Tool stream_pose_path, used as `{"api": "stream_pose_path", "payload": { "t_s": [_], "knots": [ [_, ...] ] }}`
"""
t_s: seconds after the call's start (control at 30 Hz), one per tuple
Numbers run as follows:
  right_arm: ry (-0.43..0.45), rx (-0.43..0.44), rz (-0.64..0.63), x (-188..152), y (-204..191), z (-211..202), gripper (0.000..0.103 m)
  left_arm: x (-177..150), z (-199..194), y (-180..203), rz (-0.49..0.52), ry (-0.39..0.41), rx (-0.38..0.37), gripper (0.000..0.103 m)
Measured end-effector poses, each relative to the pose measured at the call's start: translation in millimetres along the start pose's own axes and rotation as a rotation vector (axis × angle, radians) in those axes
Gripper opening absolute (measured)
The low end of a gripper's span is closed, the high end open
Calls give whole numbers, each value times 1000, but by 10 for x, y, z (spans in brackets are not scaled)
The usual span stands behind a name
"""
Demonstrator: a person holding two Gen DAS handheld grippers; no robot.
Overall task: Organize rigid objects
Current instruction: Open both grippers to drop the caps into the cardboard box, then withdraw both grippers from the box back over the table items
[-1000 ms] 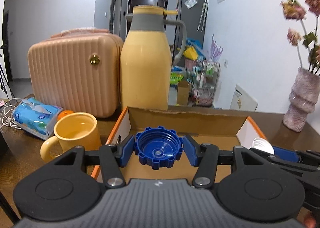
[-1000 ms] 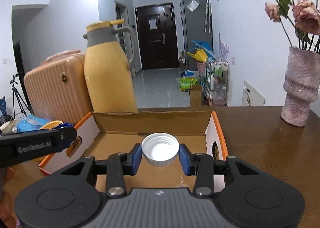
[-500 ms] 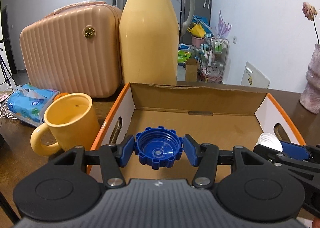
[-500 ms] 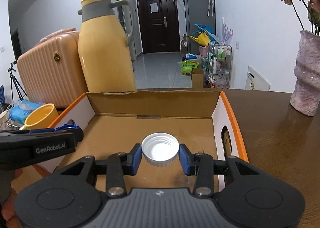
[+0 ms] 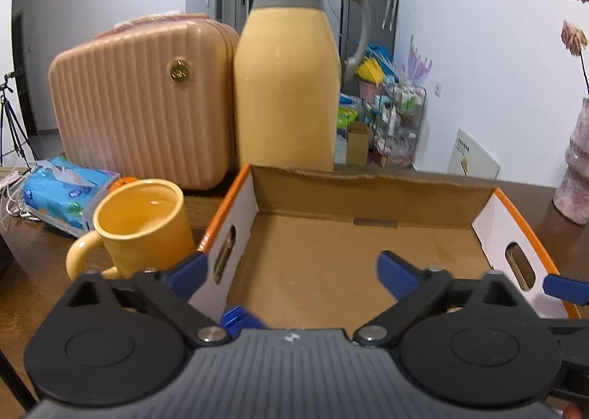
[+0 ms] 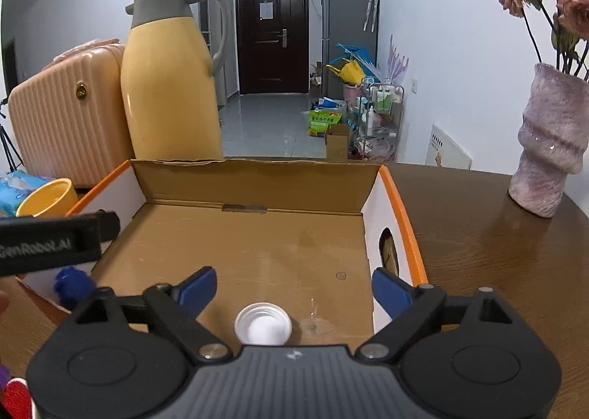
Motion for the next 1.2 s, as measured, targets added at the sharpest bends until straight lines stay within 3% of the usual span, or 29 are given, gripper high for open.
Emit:
{"api": "stream_pose_path", "payload": {
  "t_s": [0.1,0.63,1.2],
  "knots": [
    [0,-1,0,0,13,-9,101,18,-20,4,3,6,2,103],
    [32,-14,-4,48,19,-163,103,99,-179,-89,-32,34,0,103],
    [134,27,-52,-68,25,-911,103,-121,-844,-272,3,99,-29,103]
  ]
}}
Point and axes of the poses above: each gripper's, at about its wrist camera, not at the fingertips, and z roughly the way its jaws point, y to its right, x to its top, the point moved 8 cm from there along z, roughly the way its jaws point, and after that the axes turned 3 degrees about -z, right-handed, at the moved point
